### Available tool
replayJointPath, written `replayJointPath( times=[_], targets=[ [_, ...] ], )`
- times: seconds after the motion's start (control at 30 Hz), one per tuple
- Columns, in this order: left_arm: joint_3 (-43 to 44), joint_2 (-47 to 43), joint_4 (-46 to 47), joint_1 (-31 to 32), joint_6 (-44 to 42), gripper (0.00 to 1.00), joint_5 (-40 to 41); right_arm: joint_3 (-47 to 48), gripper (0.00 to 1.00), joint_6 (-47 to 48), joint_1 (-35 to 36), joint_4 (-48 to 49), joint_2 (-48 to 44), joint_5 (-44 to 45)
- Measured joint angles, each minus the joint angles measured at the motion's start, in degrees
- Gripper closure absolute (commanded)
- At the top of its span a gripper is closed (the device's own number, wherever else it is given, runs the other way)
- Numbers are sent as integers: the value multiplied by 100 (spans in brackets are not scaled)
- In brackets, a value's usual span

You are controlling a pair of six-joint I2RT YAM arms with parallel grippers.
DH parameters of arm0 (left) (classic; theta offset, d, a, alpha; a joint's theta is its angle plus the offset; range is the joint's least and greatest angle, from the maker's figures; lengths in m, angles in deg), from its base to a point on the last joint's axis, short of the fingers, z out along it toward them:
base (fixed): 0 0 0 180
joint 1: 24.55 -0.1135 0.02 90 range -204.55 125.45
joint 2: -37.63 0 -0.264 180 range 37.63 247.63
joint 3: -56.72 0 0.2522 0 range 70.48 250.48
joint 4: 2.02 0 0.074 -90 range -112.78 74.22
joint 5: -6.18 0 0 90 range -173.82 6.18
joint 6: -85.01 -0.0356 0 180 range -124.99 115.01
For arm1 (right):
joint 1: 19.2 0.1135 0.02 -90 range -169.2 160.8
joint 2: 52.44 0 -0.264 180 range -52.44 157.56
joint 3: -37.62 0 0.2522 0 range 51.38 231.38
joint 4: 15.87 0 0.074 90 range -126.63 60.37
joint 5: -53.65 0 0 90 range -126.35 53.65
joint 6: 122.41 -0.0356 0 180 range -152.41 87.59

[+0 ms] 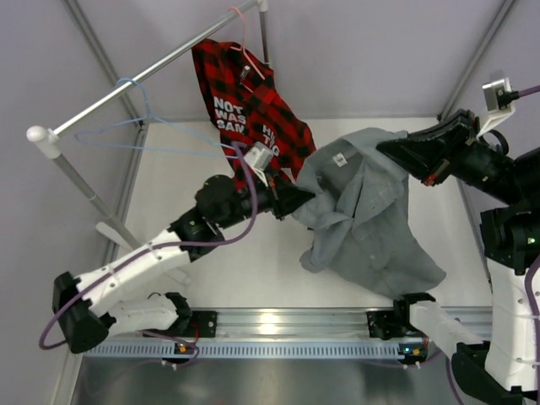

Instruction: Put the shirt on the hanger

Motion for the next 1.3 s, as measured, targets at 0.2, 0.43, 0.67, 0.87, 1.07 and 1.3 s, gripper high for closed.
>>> replayJointPath(
  times=[0.2, 0.43, 0.67, 0.87, 1.07, 1.3],
  targets=[
    [2643, -927, -1405, 4, -1132, 100, 192, 1342, 100, -706, 17, 684, 522, -118],
    [3954, -1248, -1541, 68, -1502, 100, -704, 1567, 100, -1307, 138, 1449, 367, -219],
    [1010, -1213, -1152, 83, -1209, 100, -240, -1578, 98, -549, 125, 793, -1327, 1034],
    [-1220, -1040, -1241, 289, -929, 100, 743, -4909, 33, -13, 125, 166, -2450, 1250],
    [-1449, -1040, -1102, 306, -901, 100, 1062, -5064, 3, 881, 122, -1091, -2524, 1934],
    [-1043, -833, -1620, 306, -953, 100, 988, -3467, 1, 1956, 122, -1130, -1633, 1663]
  ],
)
